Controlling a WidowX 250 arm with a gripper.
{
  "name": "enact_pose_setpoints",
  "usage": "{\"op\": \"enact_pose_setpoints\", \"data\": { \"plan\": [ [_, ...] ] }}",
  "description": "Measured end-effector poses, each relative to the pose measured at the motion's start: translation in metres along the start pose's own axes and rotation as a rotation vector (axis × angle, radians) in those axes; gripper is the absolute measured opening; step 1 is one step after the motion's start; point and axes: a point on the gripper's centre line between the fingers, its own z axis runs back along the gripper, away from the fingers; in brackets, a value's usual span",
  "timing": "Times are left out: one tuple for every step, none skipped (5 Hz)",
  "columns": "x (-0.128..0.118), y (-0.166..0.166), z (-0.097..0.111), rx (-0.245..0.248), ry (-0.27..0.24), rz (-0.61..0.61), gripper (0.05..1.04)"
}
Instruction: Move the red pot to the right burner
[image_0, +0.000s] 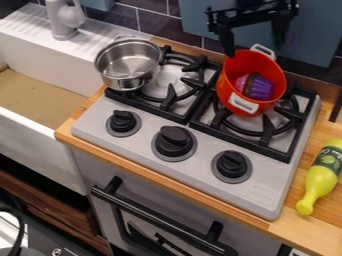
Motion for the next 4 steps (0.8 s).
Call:
{"op": "enact_pose_setpoints", "data": {
  "plan": [
    [0.003, 0.010, 0.010, 0.003, -0.026, -0.014, 0.999],
    [0.009, 0.017, 0.010, 0.029, -0.057, -0.006, 0.999],
    [0.012, 0.021, 0.010, 0.050, -0.072, -0.001, 0.999],
    [0.013, 0.025, 0.011, 0.057, -0.070, -0.004, 0.999]
  ]
}}
